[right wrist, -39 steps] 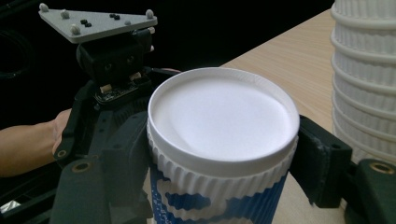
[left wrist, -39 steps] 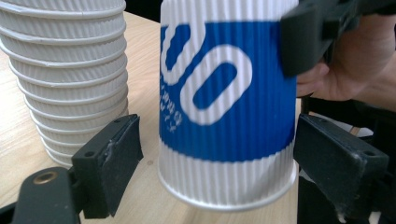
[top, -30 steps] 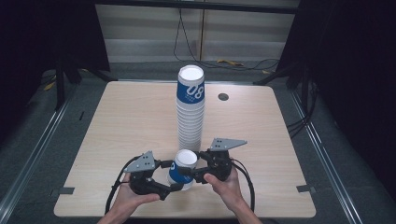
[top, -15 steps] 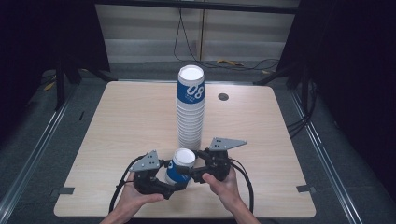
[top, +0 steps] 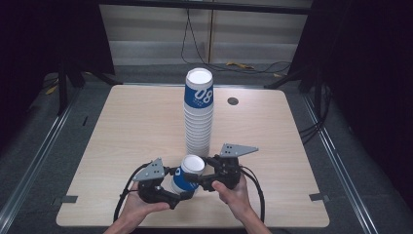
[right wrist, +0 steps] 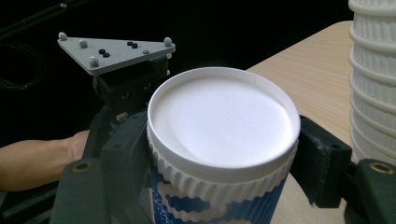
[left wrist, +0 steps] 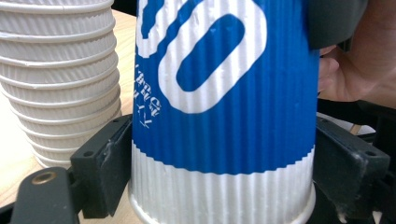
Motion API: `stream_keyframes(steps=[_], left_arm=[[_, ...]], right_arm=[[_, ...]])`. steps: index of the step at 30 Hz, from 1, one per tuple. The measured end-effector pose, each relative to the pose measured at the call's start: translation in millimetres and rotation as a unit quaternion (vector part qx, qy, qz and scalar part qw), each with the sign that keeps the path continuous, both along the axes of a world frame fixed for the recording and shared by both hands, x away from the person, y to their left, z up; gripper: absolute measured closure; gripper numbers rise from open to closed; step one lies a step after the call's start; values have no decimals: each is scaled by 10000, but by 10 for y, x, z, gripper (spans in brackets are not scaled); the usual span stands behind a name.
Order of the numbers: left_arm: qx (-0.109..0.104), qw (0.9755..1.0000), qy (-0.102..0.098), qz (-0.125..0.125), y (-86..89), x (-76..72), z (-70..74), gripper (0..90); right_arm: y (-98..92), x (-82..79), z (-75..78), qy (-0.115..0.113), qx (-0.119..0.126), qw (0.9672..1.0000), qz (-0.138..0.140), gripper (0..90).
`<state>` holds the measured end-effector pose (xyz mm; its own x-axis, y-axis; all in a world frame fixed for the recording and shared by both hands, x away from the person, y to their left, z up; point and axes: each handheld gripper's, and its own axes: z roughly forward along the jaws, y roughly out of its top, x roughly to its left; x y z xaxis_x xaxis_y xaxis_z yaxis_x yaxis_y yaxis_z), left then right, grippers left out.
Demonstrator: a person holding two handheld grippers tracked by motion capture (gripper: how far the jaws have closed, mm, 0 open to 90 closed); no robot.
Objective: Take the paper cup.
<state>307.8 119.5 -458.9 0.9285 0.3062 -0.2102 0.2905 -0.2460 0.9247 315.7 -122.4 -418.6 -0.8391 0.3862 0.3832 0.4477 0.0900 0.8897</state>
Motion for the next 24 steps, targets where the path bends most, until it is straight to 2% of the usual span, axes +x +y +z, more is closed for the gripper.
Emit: stream_keyframes(steps=[5, 9, 14, 15, 24], left_arm=[[197, 9997, -170, -12, 16, -22, 32, 172], [278, 9994, -188, -55, 15, -20, 34, 179], [400, 9990, -158, -118, 26, -19, 34, 182], [418, 9989, -142, -129, 31, -19, 37, 183], [596, 9979, -224, -156, 81, -34, 90, 186]], right_arm=[[-15, 3, -16, 0, -7, 10000, 99, 280], [-9, 5, -22, -25, -46, 9999, 138, 274], [12, 16, -21, 49, -200, 9995, 250, 157], [22, 14, -14, 42, -303, 9992, 263, 137], [24, 15, 20, -2, -436, 9984, 373, 138]])
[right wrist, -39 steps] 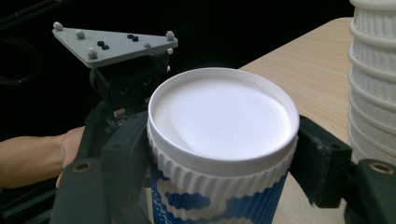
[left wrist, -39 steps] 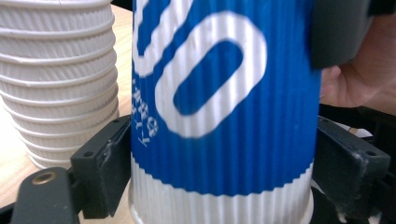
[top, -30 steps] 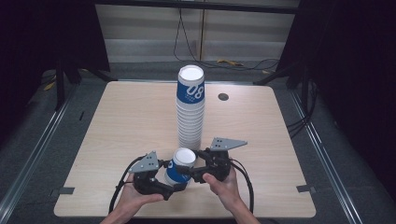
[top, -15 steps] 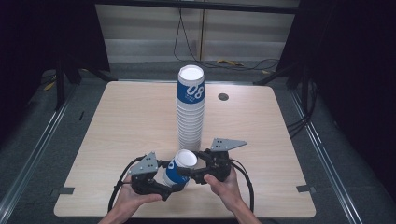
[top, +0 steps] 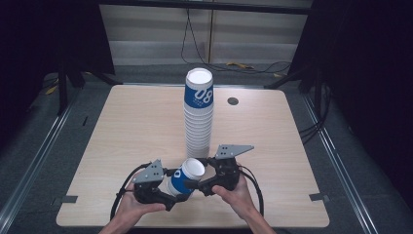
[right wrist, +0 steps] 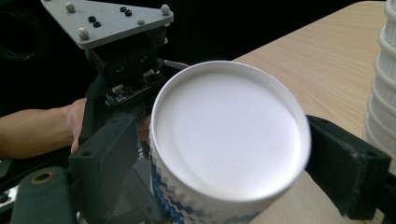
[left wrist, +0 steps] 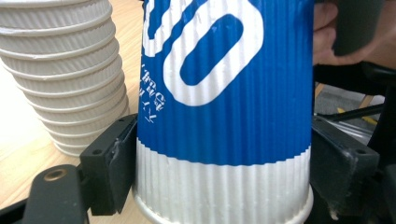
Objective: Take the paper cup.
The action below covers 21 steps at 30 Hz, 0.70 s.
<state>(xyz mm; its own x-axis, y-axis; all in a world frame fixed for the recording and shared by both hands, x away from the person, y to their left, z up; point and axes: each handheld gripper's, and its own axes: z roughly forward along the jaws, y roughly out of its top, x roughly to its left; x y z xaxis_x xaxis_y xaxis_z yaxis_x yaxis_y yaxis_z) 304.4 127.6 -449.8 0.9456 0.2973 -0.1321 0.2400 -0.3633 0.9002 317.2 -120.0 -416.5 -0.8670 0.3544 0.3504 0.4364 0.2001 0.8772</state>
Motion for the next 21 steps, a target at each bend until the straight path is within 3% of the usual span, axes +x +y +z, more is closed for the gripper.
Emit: stream_keyframes(steps=[4, 8, 9, 21], left_arm=[[57, 10000, 2, 14, 11, 5, -4, 186], [252, 9997, 4, -13, 31, 5, -3, 188], [411, 9991, 40, -3, 41, 7, -3, 188], [796, 9968, 40, -23, 58, 28, 13, 190]], right_arm=[[-13, 5, 16, 13, -146, 9998, 96, 140], [-42, -8, 19, -12, -244, 9996, 144, 139], [-56, -3, 7, 4, -262, 9996, 133, 138], [-77, 7, -50, 99, -520, 9985, 163, 155]])
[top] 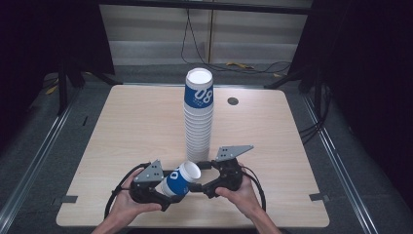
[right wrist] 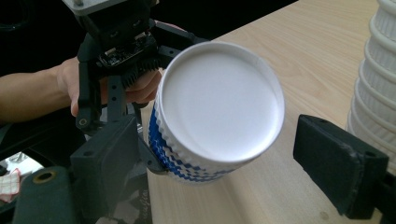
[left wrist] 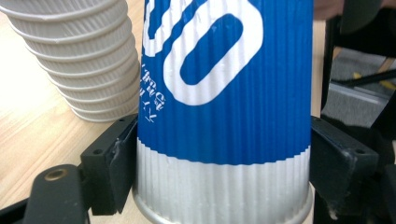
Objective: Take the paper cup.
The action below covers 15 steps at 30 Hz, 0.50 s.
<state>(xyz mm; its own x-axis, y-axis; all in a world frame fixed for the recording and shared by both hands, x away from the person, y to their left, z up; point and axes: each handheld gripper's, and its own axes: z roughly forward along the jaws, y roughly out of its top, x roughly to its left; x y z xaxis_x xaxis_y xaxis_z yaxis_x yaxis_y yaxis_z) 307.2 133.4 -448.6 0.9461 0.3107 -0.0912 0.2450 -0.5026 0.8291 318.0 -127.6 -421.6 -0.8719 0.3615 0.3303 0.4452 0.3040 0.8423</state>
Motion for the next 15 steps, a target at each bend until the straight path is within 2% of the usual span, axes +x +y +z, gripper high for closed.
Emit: stream_keyframes(steps=[3, 6, 10, 13, 15], left_arm=[[114, 9999, 50, 26, -10, 4, -10, 190], [248, 9997, 19, -17, -28, -2, -27, 190], [338, 9994, -11, 67, -47, 15, -21, 191], [340, 9994, 20, 62, -58, 27, -25, 190], [499, 9987, -15, 54, -49, 37, -49, 190]], right_arm=[[-8, 10, 6, -21, -79, 10000, 28, 165], [-9, 15, 15, -20, -213, 9997, 112, 154], [-2, 24, 27, -47, -451, 9987, 246, 154], [8, 31, 17, -40, -534, 9982, 288, 154], [4, 36, 9, -32, -600, 9977, 301, 154]])
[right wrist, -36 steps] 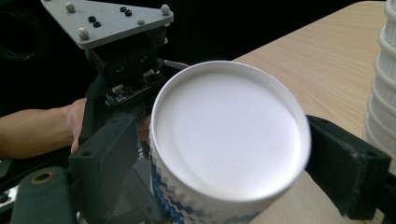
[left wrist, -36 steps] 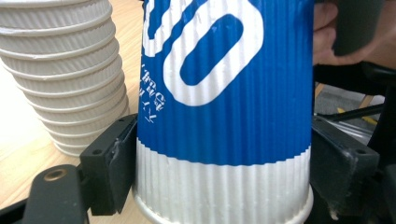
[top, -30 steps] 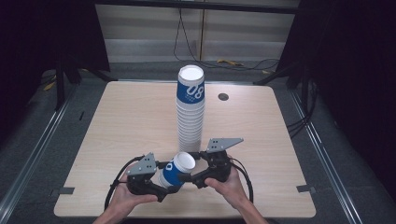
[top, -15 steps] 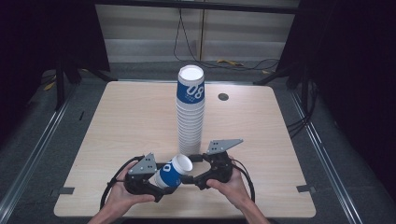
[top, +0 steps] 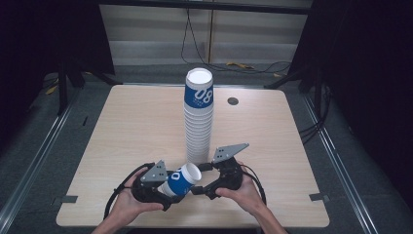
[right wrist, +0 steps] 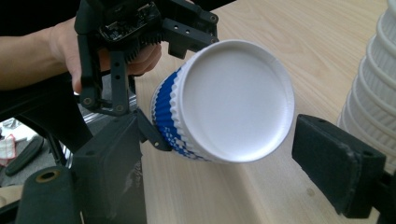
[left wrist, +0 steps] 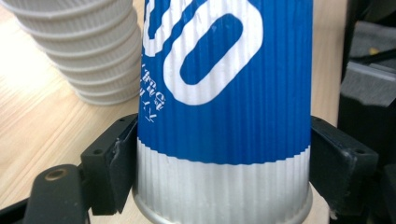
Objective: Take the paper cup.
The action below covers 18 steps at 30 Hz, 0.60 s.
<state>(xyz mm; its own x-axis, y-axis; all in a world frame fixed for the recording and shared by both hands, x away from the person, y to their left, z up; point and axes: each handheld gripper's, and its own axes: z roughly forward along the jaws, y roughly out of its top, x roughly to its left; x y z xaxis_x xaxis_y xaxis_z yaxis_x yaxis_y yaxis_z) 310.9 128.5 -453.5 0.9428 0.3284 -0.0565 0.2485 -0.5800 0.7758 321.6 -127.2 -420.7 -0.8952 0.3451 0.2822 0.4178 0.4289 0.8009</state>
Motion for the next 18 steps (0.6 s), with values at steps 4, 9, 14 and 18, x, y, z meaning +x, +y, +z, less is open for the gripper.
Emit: stream_keyframes(steps=[4, 9, 14, 18], left_arm=[[148, 9999, -17, -55, 0, 9, 7, 191], [225, 9996, -22, -139, -19, 4, 29, 191], [323, 9992, -64, -207, -43, -10, 15, 192], [453, 9984, -117, -314, -65, -21, 14, 192]], right_arm=[[3, 13, -1, -8, -90, 10000, 33, 154], [28, 25, 2, -19, -325, 9994, 134, 154], [60, 51, 21, -5, -526, 9983, 268, 153], [95, 71, 12, 23, -752, 9963, 424, 149]])
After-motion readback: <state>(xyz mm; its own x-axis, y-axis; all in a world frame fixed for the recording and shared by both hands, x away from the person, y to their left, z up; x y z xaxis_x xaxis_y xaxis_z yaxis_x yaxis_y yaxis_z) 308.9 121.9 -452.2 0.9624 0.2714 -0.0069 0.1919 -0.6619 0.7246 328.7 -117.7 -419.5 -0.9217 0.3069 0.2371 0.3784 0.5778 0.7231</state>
